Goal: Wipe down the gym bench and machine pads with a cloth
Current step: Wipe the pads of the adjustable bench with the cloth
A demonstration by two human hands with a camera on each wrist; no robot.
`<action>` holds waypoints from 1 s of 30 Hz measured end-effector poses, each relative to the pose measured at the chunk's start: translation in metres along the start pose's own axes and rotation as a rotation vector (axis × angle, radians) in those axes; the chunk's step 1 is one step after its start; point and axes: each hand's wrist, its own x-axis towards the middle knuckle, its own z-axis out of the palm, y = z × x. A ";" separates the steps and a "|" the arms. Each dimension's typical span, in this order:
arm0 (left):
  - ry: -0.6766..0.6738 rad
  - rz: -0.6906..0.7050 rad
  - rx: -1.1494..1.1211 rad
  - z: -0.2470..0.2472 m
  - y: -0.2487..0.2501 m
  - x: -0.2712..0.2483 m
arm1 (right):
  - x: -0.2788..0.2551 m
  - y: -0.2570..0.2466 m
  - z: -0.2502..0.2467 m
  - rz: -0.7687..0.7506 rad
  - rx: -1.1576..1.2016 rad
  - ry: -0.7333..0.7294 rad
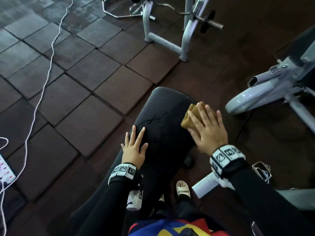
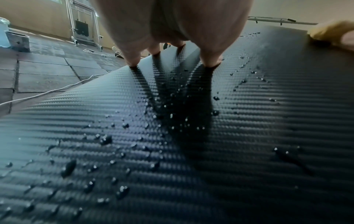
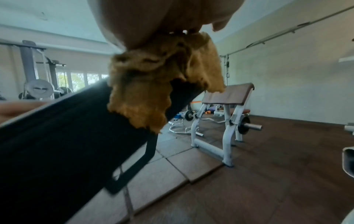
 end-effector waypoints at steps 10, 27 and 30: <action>-0.008 -0.006 -0.006 -0.001 0.002 -0.001 | -0.008 -0.072 0.013 -0.250 0.007 -0.076; -0.026 0.000 -0.014 -0.002 0.002 -0.002 | 0.044 -0.031 -0.007 0.020 0.035 0.006; -0.030 0.005 -0.012 -0.003 0.002 -0.003 | 0.031 -0.049 0.000 -0.081 0.055 0.006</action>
